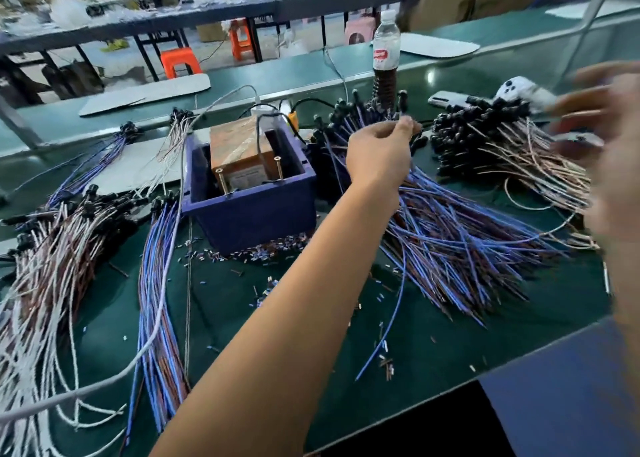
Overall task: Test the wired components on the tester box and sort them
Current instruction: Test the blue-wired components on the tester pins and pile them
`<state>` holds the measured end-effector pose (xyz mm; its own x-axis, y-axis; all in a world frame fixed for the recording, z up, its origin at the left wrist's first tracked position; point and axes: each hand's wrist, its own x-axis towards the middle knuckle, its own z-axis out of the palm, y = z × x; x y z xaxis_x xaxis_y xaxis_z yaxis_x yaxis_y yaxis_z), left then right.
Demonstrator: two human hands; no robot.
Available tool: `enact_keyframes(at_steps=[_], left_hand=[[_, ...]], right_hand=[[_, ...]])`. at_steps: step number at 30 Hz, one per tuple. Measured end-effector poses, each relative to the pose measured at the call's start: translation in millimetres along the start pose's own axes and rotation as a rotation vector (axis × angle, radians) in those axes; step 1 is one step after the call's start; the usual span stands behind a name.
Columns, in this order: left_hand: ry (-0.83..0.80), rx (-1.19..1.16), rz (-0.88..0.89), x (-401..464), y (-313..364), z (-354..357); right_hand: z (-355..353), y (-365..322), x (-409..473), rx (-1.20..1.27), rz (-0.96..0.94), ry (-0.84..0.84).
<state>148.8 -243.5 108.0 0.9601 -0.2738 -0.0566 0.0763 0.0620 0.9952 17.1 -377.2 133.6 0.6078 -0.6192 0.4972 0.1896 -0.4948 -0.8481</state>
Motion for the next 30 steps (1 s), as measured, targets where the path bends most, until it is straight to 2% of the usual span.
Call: enact_keyframes(at_steps=[1,3,5,7,9,12,14,16,18,19,22,24,26,30], left_hand=[[-0.004,-0.058,-0.018,2.6,1.3,2.5],[0.014,-0.186,-0.053,8.6,6.9,6.5],[0.059,-0.281,-0.070,16.4,13.5,6.8],[0.112,-0.348,-0.070,25.1,22.2,2.1],[0.166,-0.413,-0.064,35.6,29.0,-3.3],[0.209,-0.446,-0.106,48.2,35.1,-5.7],[0.238,-0.380,-0.152,55.1,29.8,-8.9],[0.258,-0.170,-0.151,54.6,16.2,-13.1],[0.325,0.118,-0.101,39.9,1.0,-13.0],[0.353,0.238,-0.081,29.7,-7.4,-11.9],[0.342,0.394,-0.111,7.0,-32.3,-8.3],[0.275,0.289,-0.229,-0.6,-40.4,-7.4],[0.167,0.041,-0.351,-4.7,-36.8,-4.8],[0.080,-0.198,-0.398,-6.8,-16.9,2.3]], right_hand=[[7.2,-2.4,0.6,-0.070,0.001,-0.105],[27.0,1.8,-4.8,-0.365,-0.036,-0.339],[43.4,9.8,-10.8,-0.412,-0.049,-0.443],[50.0,15.8,-7.9,-0.346,-0.035,-0.430],[54.2,25.5,0.5,-0.342,-0.083,-0.343],[75.4,36.1,6.1,-0.579,-0.177,-0.245],[92.3,44.7,7.3,-0.875,-0.182,-0.319],[107.5,52.4,2.0,-1.077,-0.058,-0.521],[115.5,61.6,-4.5,-1.073,0.061,-0.665],[116.5,65.7,-6.0,-1.056,0.071,-0.685],[114.8,72.2,-3.8,-1.025,0.051,-0.697],[113.8,70.4,-2.9,-1.014,0.063,-0.722],[112.6,67.1,-3.4,-1.005,0.066,-0.741],[113.3,63.6,-6.7,-1.036,-0.003,-0.787]])
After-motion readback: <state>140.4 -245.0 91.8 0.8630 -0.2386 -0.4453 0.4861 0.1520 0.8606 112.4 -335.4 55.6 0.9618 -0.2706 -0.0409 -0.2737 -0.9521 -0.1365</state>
